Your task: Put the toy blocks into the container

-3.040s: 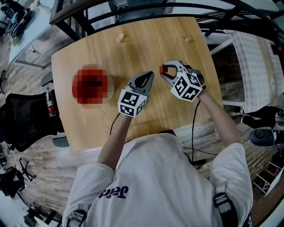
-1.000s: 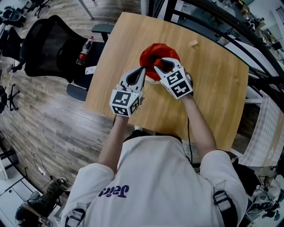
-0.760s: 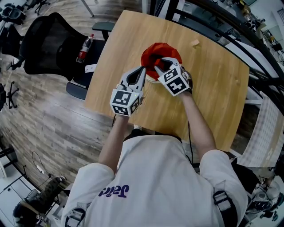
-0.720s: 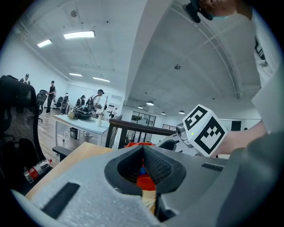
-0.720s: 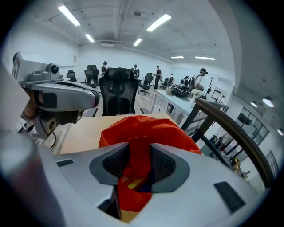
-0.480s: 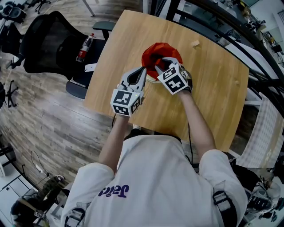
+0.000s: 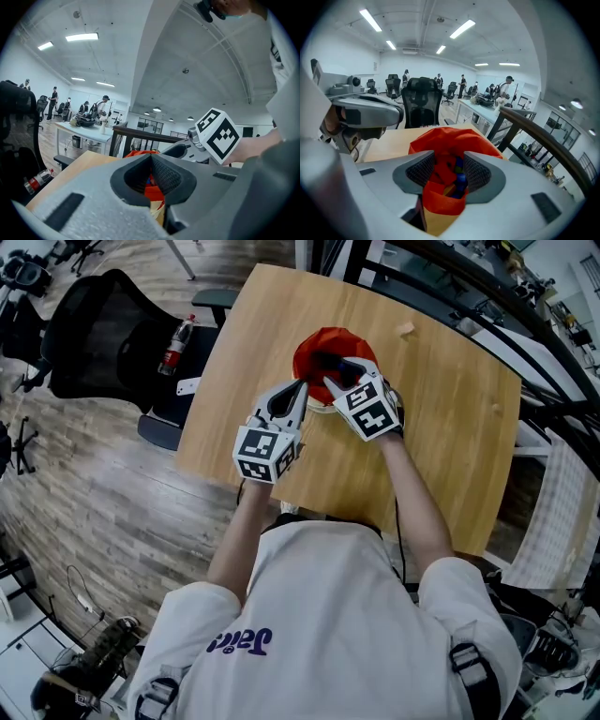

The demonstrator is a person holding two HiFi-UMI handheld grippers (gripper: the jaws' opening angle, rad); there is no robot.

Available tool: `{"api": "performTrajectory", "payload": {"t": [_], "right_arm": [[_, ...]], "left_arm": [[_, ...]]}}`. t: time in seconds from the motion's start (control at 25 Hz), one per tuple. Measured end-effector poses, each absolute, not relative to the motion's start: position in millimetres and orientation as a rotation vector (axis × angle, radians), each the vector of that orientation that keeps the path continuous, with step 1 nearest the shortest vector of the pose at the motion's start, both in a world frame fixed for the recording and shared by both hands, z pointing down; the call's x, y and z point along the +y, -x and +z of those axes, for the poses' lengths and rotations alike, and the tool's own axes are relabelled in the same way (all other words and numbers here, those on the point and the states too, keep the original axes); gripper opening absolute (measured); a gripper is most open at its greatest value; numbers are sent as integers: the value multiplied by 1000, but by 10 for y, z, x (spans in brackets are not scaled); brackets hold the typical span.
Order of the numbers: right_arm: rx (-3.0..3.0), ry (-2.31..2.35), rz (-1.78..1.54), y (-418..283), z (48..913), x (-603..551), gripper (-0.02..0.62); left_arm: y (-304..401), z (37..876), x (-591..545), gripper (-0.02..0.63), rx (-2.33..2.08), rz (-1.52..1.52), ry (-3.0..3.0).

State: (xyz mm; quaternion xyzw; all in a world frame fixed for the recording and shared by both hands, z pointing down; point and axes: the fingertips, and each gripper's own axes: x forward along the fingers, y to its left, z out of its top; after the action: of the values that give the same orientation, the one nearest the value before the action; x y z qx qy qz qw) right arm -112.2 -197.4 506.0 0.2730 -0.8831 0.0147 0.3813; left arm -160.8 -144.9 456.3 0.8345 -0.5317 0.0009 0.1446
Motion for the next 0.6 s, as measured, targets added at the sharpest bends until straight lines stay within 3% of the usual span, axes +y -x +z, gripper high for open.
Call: {"api": "performTrajectory", "payload": {"t": [0.6], "right_arm": [[-2399, -1066, 42, 421, 4520, -1842, 174]], "left_arm": [[980, 4372, -1413, 14, -1384, 5, -2544]]}}
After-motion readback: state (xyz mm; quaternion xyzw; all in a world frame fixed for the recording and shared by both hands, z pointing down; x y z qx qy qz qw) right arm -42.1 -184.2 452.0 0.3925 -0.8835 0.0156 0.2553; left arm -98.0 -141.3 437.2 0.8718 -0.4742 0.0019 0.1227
